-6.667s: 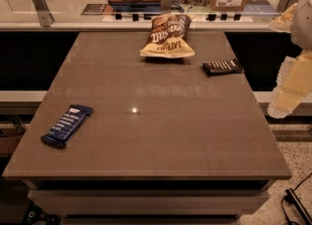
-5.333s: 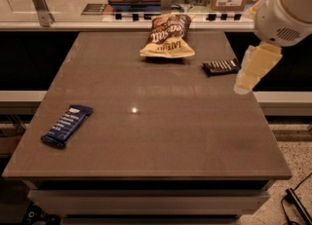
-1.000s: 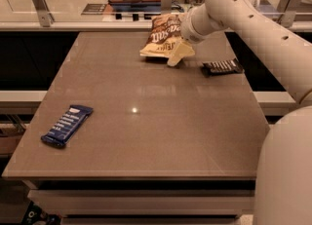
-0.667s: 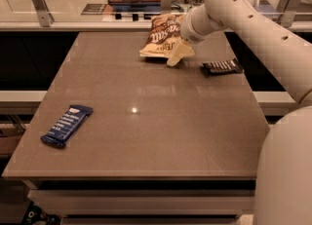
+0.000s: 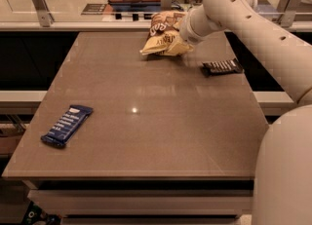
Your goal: Move brown chip bag near rxbar blueberry
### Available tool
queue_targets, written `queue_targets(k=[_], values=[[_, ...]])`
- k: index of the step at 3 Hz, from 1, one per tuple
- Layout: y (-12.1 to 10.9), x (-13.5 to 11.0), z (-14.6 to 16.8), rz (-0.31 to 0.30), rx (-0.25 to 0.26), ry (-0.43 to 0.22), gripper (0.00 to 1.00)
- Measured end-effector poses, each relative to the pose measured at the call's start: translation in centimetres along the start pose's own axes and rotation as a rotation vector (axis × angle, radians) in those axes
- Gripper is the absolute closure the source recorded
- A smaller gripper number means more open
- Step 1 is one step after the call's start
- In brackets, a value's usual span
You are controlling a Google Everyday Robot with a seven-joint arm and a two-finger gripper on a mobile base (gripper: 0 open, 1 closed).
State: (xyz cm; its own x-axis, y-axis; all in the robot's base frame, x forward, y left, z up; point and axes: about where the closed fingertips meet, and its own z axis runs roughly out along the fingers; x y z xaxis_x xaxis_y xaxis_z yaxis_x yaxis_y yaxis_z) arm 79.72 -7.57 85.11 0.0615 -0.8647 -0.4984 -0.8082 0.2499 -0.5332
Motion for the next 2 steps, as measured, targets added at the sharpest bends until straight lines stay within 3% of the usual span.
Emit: queue_targets(k=[1, 2], values=[[0.18, -0.04, 0.28, 0.000, -0.005, 0.000, 0.87], [0.34, -0.08, 0.54, -0.001, -0.009, -0.001, 1.00]])
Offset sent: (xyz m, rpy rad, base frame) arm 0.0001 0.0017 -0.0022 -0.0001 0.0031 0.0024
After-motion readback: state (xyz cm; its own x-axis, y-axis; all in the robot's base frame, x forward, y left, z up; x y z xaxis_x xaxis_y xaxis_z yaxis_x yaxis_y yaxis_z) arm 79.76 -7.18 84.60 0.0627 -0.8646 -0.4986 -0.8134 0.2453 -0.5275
